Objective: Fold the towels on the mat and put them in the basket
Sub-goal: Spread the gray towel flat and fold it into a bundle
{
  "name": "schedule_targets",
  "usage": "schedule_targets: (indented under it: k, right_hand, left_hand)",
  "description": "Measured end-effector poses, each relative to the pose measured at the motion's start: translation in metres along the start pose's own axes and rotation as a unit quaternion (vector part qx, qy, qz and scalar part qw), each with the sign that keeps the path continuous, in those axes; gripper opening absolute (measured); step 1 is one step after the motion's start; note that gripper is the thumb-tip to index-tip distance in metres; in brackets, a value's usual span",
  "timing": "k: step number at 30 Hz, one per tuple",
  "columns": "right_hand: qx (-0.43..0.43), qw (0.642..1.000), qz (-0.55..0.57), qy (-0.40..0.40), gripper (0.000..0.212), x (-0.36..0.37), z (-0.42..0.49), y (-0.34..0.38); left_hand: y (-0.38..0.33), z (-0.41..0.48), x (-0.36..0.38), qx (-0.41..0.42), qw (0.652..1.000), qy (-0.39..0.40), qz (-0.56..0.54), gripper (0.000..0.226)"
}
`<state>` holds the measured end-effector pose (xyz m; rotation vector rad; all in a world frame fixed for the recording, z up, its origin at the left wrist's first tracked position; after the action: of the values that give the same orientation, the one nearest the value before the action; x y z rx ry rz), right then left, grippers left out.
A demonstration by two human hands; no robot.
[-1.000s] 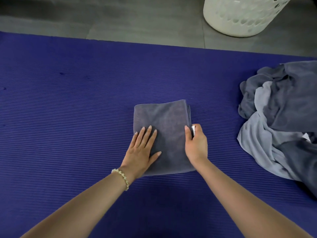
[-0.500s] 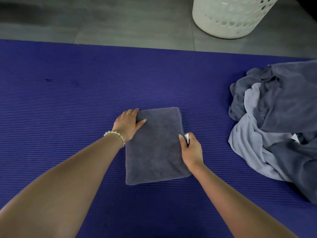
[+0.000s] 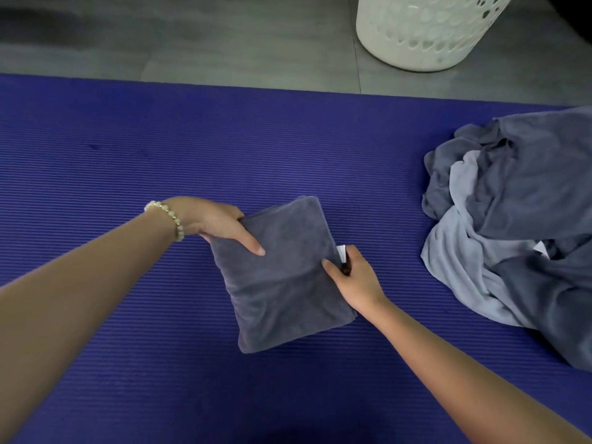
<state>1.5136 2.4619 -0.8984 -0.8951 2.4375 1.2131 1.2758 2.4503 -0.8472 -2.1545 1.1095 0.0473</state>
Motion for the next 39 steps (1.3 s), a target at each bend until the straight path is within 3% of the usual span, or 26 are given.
schedule_targets:
  k: [3,5,9,12,15,18,20,22,24,26,28,30,33,36,39]
  right_hand:
    - [-0.046,0.995,-0.027,-0.088,0.04,-0.013,-0.019,-0.001]
    - [-0.011,0.995,0.003,-0.098,0.041,-0.014,-0.027,-0.012]
    - [0.095,0.994,0.03,0.05,0.04,0.03,-0.04,-0.029]
    - [0.112,0.986,0.121,0.024,0.039,0.024,-0.044,-0.02]
    - [0.172,0.968,0.174,0.058,0.055,0.023,-0.049,-0.012]
    - [0.226,0.937,0.203,0.171,0.077,0.034,-0.061,0.002]
    - [0.221,0.891,0.249,0.308,0.081,0.049,-0.075,0.025]
    - [0.17,0.845,0.321,0.393,0.064,0.048,-0.085,0.062]
    - [0.141,0.819,0.379,0.406,0.055,0.039,-0.083,0.089]
    - [0.124,0.831,0.401,0.364,0.046,0.03,-0.071,0.099]
    - [0.089,0.892,0.357,0.262,0.037,0.023,-0.052,0.091]
    - [0.067,0.957,0.242,0.144,0.027,0.02,-0.038,0.072]
    - [0.022,0.998,0.057,0.002,0.034,0.026,-0.028,0.042]
    - [-0.126,0.984,-0.104,-0.077,0.05,0.038,-0.043,0.04]
    - [-0.321,0.901,-0.292,0.014,0.06,0.086,-0.07,0.043]
  left_hand:
    - [0.009,-0.021,0.013,0.014,0.995,-0.045,-0.087,0.046]
    - [0.013,-0.034,0.019,0.043,0.982,-0.085,-0.165,0.038]
    - [0.003,-0.061,0.026,0.109,0.951,-0.123,-0.26,0.04]
    - [-0.021,-0.074,0.026,0.147,0.939,-0.126,-0.286,0.049]
    - [-0.052,-0.086,0.014,0.176,0.92,-0.152,-0.315,0.04]
    - [-0.084,-0.103,-0.001,0.206,0.904,-0.17,-0.335,0.041]
    - [-0.099,-0.12,-0.014,0.233,0.886,-0.19,-0.352,0.042]
    - [-0.099,-0.134,-0.029,0.249,0.865,-0.223,-0.373,0.041]
    - [-0.083,-0.143,-0.036,0.258,0.853,-0.252,-0.377,0.044]
    - [-0.052,-0.146,-0.035,0.256,0.849,-0.286,-0.363,0.048]
    - [-0.003,-0.141,-0.02,0.22,0.857,-0.32,-0.34,0.05]
    - [0.053,-0.126,0.015,0.153,0.888,-0.317,-0.296,0.061]
    - [0.127,-0.108,0.059,0.048,0.909,-0.349,-0.223,0.09]
    - [0.128,-0.1,0.066,0.072,0.911,-0.405,0.016,0.084]
    - [0.084,-0.069,0.093,0.171,0.89,-0.316,0.281,0.085]
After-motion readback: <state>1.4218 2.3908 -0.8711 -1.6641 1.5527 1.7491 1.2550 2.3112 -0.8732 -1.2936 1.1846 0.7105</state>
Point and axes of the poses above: each hand's wrist, its own z-axis towards the middle knuckle, its own x-axis out of the palm, y = z × x, the point moved 10 cm from there along z, towards the middle knuckle, and after that the axes turned 14 degrees about x, right-handed, at the moved point
